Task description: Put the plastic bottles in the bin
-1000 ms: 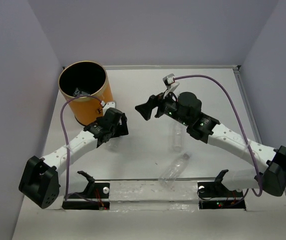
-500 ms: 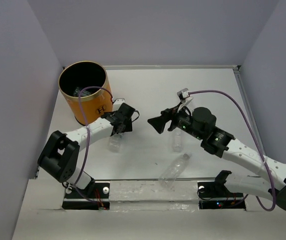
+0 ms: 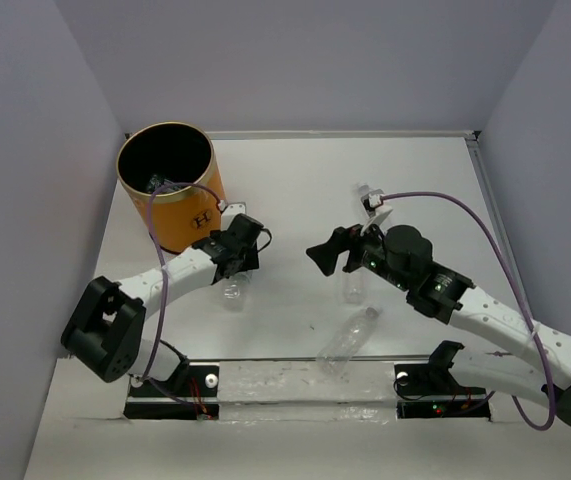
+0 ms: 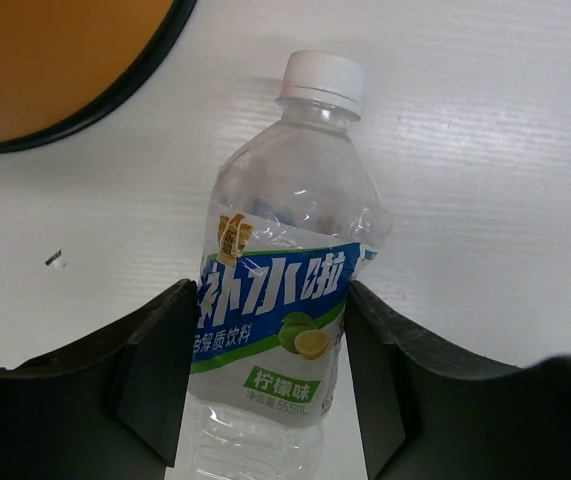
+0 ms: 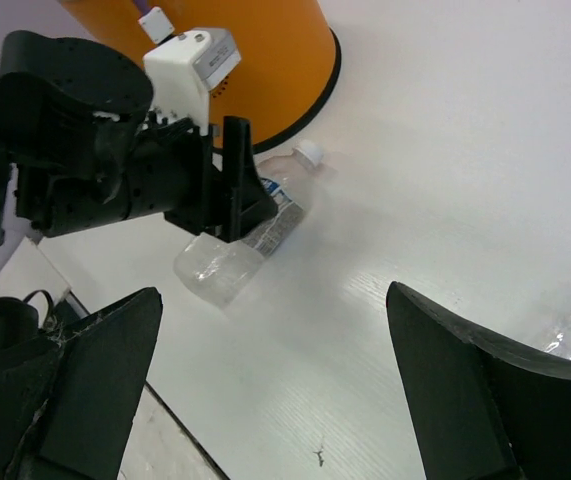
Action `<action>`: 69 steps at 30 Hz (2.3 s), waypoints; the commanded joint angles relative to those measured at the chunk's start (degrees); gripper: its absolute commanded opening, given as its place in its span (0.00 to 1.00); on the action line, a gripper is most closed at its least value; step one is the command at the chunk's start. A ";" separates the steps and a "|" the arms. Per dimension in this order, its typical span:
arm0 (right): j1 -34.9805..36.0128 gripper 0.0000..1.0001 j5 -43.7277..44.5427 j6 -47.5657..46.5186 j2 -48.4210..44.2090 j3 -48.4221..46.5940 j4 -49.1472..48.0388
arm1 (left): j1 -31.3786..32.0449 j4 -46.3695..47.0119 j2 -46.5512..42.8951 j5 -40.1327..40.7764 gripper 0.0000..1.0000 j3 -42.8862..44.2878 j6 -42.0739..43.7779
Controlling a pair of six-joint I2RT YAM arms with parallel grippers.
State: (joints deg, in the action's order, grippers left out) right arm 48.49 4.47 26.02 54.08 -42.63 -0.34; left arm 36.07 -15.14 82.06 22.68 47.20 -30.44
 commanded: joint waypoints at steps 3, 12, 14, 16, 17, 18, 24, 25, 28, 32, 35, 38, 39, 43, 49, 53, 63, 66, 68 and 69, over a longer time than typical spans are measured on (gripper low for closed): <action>0.55 0.99 7.74 -5.01 0.41 -3.60 3.84 | 0.57 -0.51 -7.79 -1.58 0.31 -1.94 -0.59; 0.55 0.97 10.45 -1.59 -6.97 -0.62 7.01 | 2.68 0.02 -21.48 -8.78 0.31 6.49 -2.18; 0.55 0.94 11.70 -1.76 -8.11 -0.17 8.50 | 2.68 0.46 -23.60 -8.53 0.31 11.91 -1.12; 0.55 0.94 12.23 -1.68 -8.64 0.00 9.30 | 2.60 1.60 -24.84 -5.64 0.31 16.41 1.42; 0.55 0.92 12.32 -1.67 -8.65 0.09 9.83 | 2.60 1.95 -24.76 -4.06 0.31 20.96 2.39; 0.55 0.90 12.32 -1.59 -8.56 0.18 9.83 | 2.60 3.34 -24.15 -1.00 0.31 23.18 3.36; 0.55 0.89 10.83 -1.67 -7.59 0.45 9.74 | -3.28 4.06 -17.04 7.55 0.32 40.68 11.88; 0.55 0.89 10.48 -1.94 -7.24 0.36 9.74 | -7.64 4.24 -16.15 7.38 0.32 42.08 12.67; 0.55 0.89 10.73 -2.38 -6.71 0.53 9.13 | -17.66 6.16 -13.16 7.29 0.33 40.97 12.33; 0.55 0.89 13.01 -3.52 -5.66 0.53 7.99 | -24.02 12.40 -10.53 9.04 0.33 36.14 12.42; 0.55 0.90 14.86 -4.57 -3.91 -0.52 7.46 | -26.93 18.20 -8.41 11.16 0.33 32.54 13.99; 0.55 0.91 15.83 -5.28 -0.31 -2.19 7.11 | -27.99 23.91 -7.36 12.74 0.34 28.67 15.49; 0.55 0.90 15.92 -5.28 0.49 -2.63 6.85 | -27.99 25.75 -7.27 12.83 0.35 27.69 15.76; -1.63 0.91 16.27 -5.45 4.44 -3.86 4.47 | -27.99 27.71 -9.19 13.27 0.64 22.86 15.59; -13.49 0.96 8.12 -5.46 12.00 -8.69 4.47 | -27.90 24.90 -17.98 5.55 0.87 18.72 12.69; -21.14 1.00 4.06 -8.08 21.03 -15.45 8.06 | -27.81 21.65 -24.39 -1.48 0.93 15.57 10.75; -29.42 1.00 4.50 -20.48 41.44 -36.46 22.03 | -26.41 12.16 -37.76 -28.27 0.93 5.11 10.66; -30.82 1.00 3.53 -22.68 46.10 -39.89 25.29 | -25.36 9.52 -40.13 -39.77 0.93 1.33 10.48; -32.13 1.00 3.18 -23.56 49.00 -41.30 27.05 | -24.04 8.81 -41.01 -43.40 0.93 -1.66 10.48; -32.14 1.00 3.00 -23.82 50.05 -41.91 27.67 | -23.51 8.37 -41.71 -44.81 0.93 -2.46 10.57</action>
State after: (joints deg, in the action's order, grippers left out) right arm 17.72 8.88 6.28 101.10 -80.38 21.39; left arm 10.55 -2.98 42.33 -6.76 48.80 -20.03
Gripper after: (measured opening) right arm 0.994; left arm 0.925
